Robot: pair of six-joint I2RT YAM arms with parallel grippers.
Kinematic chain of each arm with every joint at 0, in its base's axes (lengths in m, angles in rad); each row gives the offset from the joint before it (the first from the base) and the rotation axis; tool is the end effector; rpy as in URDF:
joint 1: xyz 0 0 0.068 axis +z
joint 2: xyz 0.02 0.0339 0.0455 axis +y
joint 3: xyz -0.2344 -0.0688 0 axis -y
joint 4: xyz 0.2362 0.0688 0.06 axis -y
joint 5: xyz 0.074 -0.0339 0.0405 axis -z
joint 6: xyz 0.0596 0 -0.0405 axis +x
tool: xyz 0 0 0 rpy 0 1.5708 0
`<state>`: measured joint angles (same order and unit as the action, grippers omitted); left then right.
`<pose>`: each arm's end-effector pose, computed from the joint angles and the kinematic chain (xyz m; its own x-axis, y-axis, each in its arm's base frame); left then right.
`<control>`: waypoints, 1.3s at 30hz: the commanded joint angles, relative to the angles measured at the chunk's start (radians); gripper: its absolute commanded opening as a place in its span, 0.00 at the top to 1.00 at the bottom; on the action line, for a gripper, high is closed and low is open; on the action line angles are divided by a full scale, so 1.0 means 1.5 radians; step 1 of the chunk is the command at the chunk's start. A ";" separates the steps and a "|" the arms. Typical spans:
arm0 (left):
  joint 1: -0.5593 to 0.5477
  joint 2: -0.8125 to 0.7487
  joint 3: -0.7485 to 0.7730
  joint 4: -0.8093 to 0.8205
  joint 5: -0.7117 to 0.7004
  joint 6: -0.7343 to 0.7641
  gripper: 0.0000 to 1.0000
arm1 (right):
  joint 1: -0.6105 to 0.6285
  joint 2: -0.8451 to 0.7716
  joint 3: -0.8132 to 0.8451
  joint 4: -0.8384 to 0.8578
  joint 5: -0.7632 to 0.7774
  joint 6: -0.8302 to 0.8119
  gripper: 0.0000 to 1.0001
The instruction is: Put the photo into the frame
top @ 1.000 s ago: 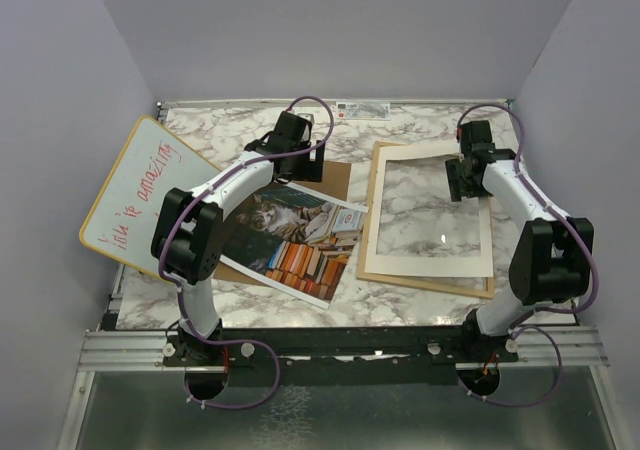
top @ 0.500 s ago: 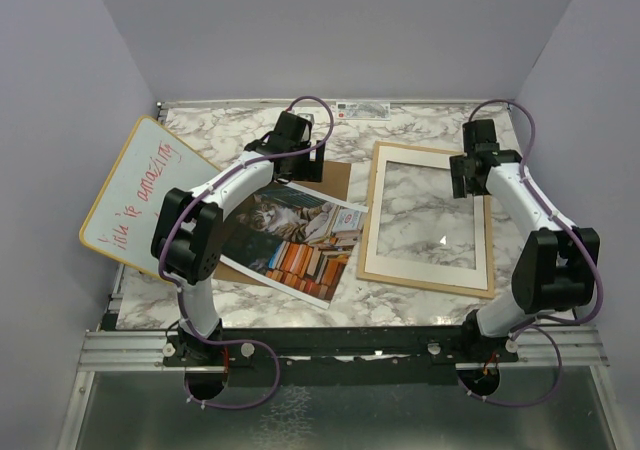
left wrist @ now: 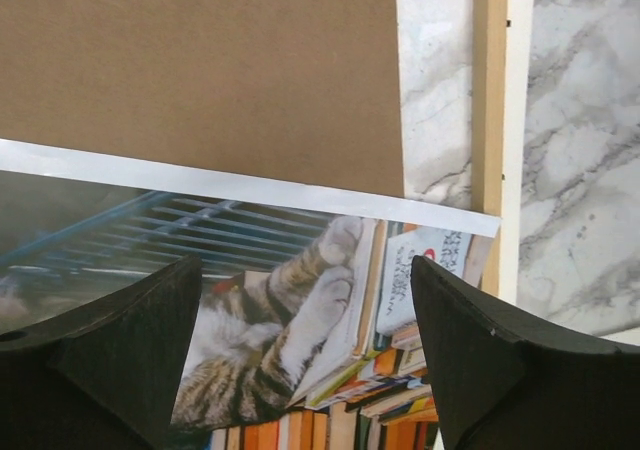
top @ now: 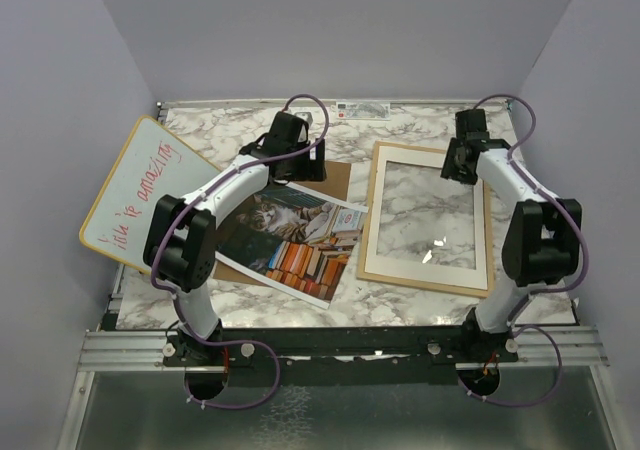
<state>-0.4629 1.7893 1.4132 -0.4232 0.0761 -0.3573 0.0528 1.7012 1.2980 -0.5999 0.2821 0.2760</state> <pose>0.3609 -0.1852 0.2157 -0.7732 -0.0039 -0.6341 0.2372 0.9256 -0.2949 0.3622 0.0025 0.1978 -0.7832 0.2207 -0.5813 0.3245 0.9426 -0.0793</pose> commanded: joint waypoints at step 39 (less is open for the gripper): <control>0.000 0.030 -0.040 0.056 0.119 -0.079 0.22 | -0.008 0.337 0.257 0.248 -0.324 0.101 0.68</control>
<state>-0.4629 1.8187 1.3552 -0.3531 0.2321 -0.4709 0.0456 2.1845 1.6466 -0.2741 -0.0788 0.4328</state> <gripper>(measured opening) 0.778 0.319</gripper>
